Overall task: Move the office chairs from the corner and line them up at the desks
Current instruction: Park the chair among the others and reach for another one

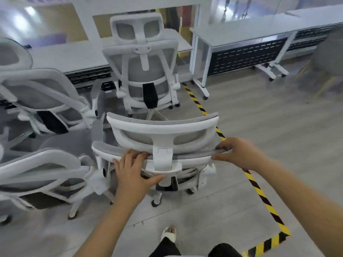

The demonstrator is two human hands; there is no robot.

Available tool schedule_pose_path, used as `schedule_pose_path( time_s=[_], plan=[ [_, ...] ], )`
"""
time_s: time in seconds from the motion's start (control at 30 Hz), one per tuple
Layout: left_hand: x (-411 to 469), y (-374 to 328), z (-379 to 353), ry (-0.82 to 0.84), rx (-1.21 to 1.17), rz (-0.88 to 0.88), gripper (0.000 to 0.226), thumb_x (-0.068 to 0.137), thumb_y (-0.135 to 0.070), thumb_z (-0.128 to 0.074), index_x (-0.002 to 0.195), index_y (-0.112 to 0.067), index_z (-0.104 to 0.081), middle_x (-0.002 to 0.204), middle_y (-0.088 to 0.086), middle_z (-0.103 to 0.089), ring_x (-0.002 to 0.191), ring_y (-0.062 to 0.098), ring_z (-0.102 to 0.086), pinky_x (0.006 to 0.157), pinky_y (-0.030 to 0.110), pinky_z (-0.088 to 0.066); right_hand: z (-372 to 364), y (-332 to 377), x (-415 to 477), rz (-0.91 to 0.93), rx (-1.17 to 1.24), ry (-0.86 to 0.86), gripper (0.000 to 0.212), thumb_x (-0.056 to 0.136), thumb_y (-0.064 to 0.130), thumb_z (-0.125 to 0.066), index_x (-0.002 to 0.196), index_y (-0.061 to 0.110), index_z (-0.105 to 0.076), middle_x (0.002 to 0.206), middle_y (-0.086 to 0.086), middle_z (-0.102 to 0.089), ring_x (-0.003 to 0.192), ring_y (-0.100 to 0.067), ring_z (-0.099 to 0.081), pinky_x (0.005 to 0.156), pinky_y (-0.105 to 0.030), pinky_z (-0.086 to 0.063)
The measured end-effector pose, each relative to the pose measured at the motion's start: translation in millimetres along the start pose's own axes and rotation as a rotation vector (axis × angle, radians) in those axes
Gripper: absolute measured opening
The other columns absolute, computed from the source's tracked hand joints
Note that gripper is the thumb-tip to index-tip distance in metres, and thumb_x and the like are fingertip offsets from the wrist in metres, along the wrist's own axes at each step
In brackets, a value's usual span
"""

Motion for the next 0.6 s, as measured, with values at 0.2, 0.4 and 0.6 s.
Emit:
schedule_pose_path(
  time_s=[0.2,0.4,0.6],
  plan=[
    [-27.6,-35.5,-9.7,0.016,-0.059,0.206,0.087,0.064,-0.087,-0.053,0.127,-0.028,-0.058,0.134,-0.006,-0.048,0.138,0.019,-0.034,0.114,0.061,-0.019,16.1,-30.1,23.6,0.336,-0.054,0.106,0.035,0.080,0.052,-0.069,0.112,0.038,-0.068,0.103,0.026,-0.063,0.098,0.000,-0.059,0.086,-0.025,-0.049],
    [-66.0,-90.5,-18.2,-0.059,-0.094,0.471,0.082,0.056,-0.079,-0.069,0.123,-0.035,-0.052,0.138,-0.012,-0.041,0.140,0.012,-0.031,0.114,0.046,-0.032,20.4,-60.5,12.6,0.717,-0.087,0.126,0.034,0.090,0.041,-0.062,0.123,0.035,-0.064,0.112,0.012,-0.064,0.106,-0.012,-0.057,0.088,-0.025,-0.045],
    [-125.3,-151.8,-16.5,-0.059,-0.104,0.608,0.075,0.063,-0.050,-0.082,0.131,-0.033,-0.054,0.146,-0.018,-0.038,0.144,0.001,-0.023,0.115,0.042,-0.030,10.4,-93.1,-28.5,0.911,-0.095,0.115,0.028,0.086,0.039,-0.062,0.111,0.032,-0.070,0.092,0.007,-0.064,0.082,-0.023,-0.059,0.069,-0.028,-0.043]
  ],
)
Point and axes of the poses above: each hand's wrist, its own x-axis towards the middle knuckle, its own z-axis out of the back of the hand, y = z × x, the point moved 8 cm from there along x, towards the middle knuckle
